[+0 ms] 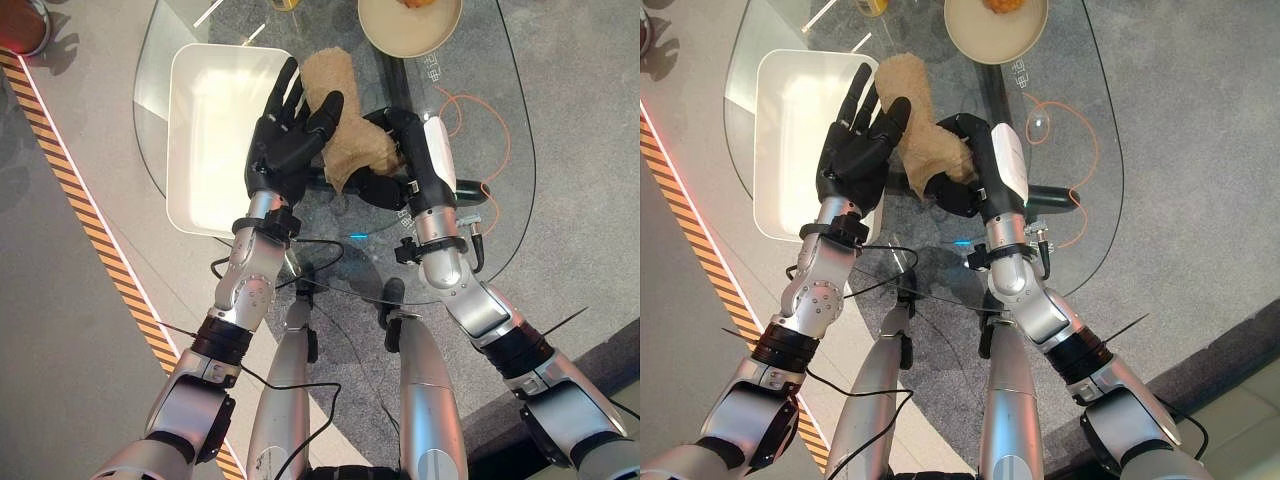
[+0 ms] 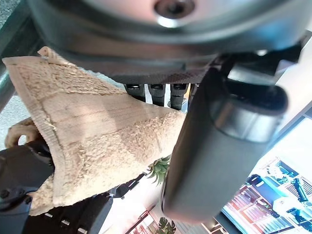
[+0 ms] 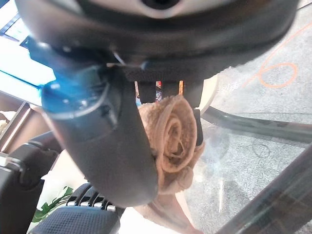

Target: Wipe the table with a cloth and put it in the basket.

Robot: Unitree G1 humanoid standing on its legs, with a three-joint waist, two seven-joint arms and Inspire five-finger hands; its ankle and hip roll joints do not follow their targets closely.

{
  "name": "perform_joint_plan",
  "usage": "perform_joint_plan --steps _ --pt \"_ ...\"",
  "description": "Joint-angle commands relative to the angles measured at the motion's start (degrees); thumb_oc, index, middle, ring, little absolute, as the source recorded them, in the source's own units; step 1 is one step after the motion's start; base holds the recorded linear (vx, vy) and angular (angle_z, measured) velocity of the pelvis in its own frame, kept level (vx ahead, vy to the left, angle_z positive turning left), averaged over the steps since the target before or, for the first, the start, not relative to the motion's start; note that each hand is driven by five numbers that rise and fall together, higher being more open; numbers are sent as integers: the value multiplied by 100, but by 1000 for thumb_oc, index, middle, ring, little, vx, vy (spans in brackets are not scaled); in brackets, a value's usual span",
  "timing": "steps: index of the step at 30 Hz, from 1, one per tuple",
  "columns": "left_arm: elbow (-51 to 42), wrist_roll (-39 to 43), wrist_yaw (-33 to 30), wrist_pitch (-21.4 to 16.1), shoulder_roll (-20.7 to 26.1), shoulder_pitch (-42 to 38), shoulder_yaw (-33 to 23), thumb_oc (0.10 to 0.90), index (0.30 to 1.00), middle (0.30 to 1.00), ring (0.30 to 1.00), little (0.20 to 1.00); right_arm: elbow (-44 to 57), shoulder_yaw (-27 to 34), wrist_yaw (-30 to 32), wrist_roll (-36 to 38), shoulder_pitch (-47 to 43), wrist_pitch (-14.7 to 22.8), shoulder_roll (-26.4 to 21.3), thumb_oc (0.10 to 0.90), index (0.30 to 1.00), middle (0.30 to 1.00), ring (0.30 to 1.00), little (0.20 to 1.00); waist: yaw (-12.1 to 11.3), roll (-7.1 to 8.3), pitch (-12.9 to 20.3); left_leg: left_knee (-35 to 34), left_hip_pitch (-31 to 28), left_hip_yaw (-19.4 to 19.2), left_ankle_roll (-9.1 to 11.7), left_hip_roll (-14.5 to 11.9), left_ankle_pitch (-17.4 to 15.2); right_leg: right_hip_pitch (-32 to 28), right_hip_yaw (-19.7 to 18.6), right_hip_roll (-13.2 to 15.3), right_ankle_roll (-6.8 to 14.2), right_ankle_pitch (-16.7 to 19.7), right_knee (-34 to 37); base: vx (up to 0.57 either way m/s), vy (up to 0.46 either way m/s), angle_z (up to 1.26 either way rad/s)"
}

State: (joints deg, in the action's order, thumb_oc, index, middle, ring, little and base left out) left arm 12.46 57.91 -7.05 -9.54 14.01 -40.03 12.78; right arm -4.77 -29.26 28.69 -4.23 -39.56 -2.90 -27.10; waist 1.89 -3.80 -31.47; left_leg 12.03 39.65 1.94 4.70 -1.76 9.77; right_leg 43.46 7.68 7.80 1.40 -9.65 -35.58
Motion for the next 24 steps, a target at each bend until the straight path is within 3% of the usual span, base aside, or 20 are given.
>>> perform_joint_plan --steps 1,24 --pt "-385 -169 522 -346 -113 -813 206 100 300 300 300 200 1439 55 -10 -131 -1142 759 447 100 300 300 300 200 -53 244 168 569 -146 -491 -216 309 -896 -344 -103 -424 231 663 1272 0 0 0" --pt "-289 -150 710 -238 -87 -867 245 100 300 300 300 200 1476 19 -133 -141 -1225 735 474 100 300 300 300 200 -53 244 168 583 -216 -495 -227 322 -965 -392 -127 -408 250 638 1274 0 0 0"
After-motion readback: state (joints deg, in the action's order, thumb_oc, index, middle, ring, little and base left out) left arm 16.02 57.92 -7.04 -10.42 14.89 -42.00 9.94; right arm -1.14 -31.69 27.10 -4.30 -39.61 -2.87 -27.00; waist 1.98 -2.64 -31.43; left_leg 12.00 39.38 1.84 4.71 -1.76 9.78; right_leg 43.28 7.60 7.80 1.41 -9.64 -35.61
